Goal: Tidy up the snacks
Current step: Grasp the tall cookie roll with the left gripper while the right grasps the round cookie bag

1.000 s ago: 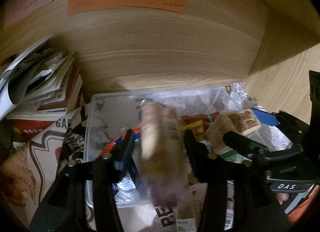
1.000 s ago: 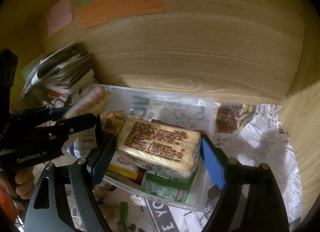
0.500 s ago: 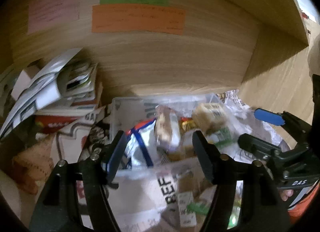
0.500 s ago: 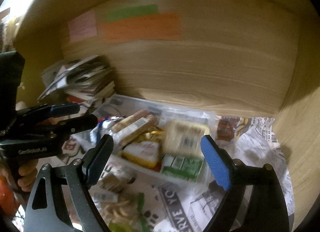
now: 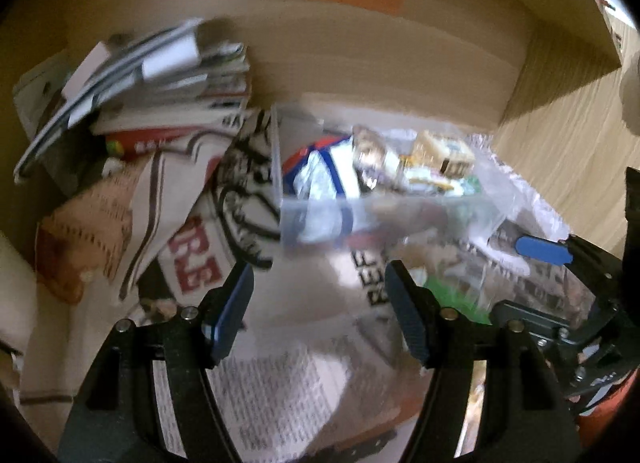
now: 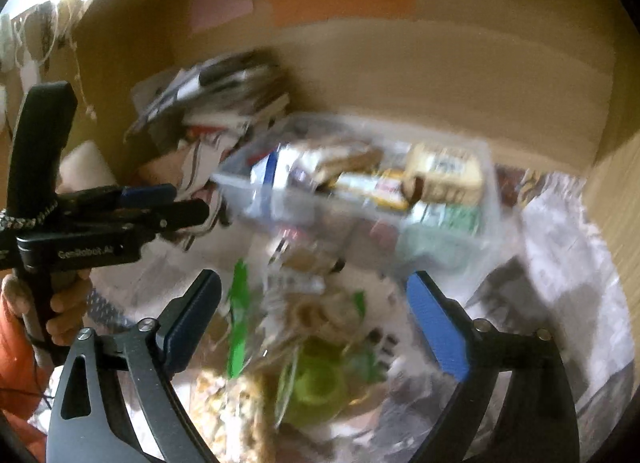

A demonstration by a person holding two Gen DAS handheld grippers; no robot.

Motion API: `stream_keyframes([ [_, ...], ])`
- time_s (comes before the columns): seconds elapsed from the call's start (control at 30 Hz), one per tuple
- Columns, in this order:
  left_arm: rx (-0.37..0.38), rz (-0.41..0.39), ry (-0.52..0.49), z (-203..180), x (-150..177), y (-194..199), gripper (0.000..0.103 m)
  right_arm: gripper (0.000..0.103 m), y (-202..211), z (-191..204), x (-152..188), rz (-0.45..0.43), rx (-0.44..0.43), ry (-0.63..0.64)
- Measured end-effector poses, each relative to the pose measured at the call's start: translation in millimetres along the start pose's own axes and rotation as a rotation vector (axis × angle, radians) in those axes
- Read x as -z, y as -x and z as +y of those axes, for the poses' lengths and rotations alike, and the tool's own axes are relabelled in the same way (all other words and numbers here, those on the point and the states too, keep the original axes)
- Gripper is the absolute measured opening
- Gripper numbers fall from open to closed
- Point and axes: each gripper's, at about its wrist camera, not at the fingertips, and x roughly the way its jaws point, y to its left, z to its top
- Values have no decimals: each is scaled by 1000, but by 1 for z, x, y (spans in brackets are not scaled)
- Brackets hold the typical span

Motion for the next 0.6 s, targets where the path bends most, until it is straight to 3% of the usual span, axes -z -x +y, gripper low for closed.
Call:
stream_keyframes([
  [0.33, 7, 47, -8, -1, 27, 2, 68, 92, -33, -4, 14, 113, -23, -29],
  [0.4, 19, 51, -15, -6, 27, 1, 68, 81, -35, -7, 12, 114, -45, -42],
  [0.6, 78, 60, -45, -28, 19, -6, 68, 64, -31, -14, 14, 101, -42, -53],
])
